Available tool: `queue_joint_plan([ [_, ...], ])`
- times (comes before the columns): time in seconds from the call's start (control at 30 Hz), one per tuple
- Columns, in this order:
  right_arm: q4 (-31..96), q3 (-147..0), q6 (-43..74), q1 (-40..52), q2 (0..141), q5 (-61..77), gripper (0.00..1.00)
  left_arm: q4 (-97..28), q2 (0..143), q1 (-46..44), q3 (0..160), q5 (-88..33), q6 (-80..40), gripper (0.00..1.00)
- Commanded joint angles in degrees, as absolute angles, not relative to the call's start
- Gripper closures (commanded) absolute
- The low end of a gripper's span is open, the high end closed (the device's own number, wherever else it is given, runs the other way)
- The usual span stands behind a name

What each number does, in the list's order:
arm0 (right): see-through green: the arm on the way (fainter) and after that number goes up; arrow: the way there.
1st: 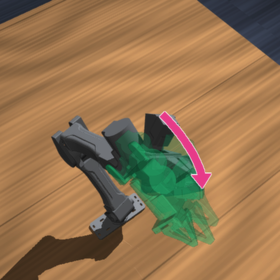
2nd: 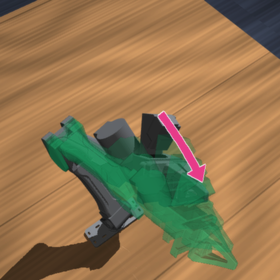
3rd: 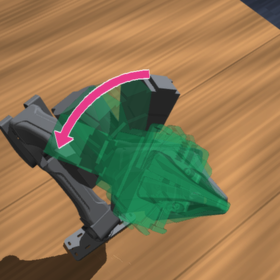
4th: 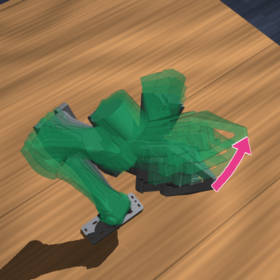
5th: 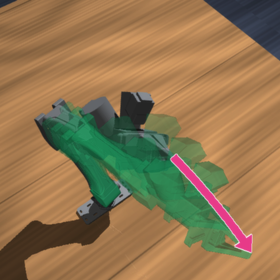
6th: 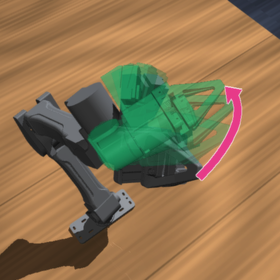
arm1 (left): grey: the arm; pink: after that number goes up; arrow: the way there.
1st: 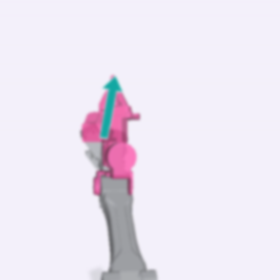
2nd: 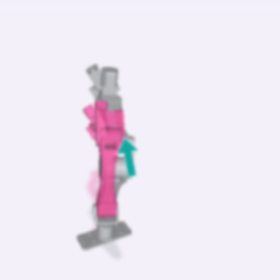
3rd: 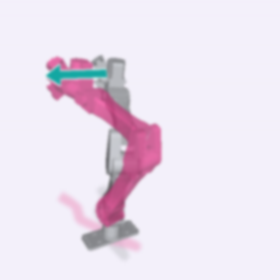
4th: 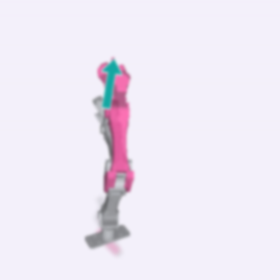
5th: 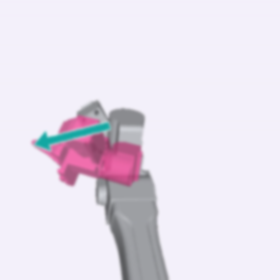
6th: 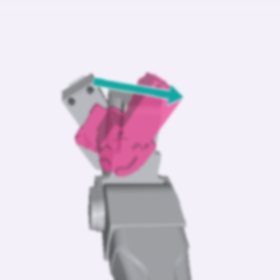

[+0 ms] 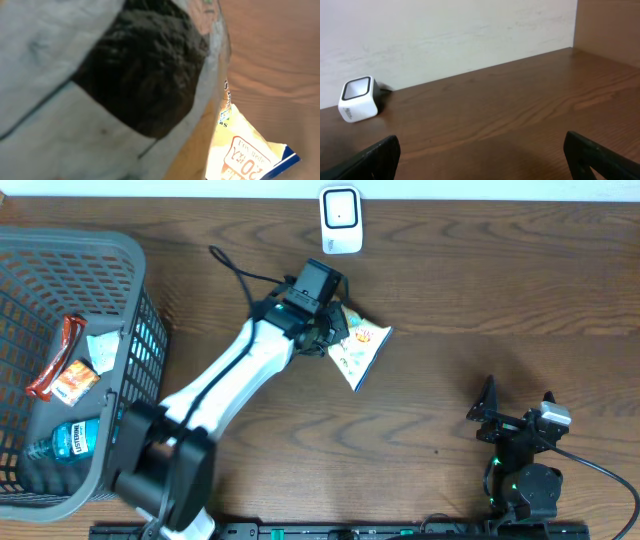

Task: Scan the item barcode
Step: 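Lift the snack bag out and place it on the table center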

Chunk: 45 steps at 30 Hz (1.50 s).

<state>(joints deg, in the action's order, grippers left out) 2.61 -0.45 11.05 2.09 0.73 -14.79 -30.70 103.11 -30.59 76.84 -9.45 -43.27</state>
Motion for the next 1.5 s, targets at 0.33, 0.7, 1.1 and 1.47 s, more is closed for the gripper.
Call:
queue_joint_plan([
  [0.33, 2.8, -0.3, 10.2, 2.5, 0.5, -14.7, 0.01, -29.4, 109.4, -31.0, 76.9, -8.1, -45.8, 0.93],
  [0.7, 2.8, -0.3, 10.2, 2.5, 0.5, -14.7, 0.01, -29.7, 109.5, -32.6, 76.9, -6.8, -46.2, 0.83],
  [1.1, 2.8, -0.3, 10.2, 2.5, 0.5, -14.7, 0.01, -32.8, 104.0, -31.6, 79.6, -7.4, -41.7, 0.0],
  [1.47, 2.8, -0.3, 10.2, 2.5, 0.5, -14.7, 0.01, -39.0, 79.9, -28.0, 84.1, -3.3, -29.8, 0.0],
])
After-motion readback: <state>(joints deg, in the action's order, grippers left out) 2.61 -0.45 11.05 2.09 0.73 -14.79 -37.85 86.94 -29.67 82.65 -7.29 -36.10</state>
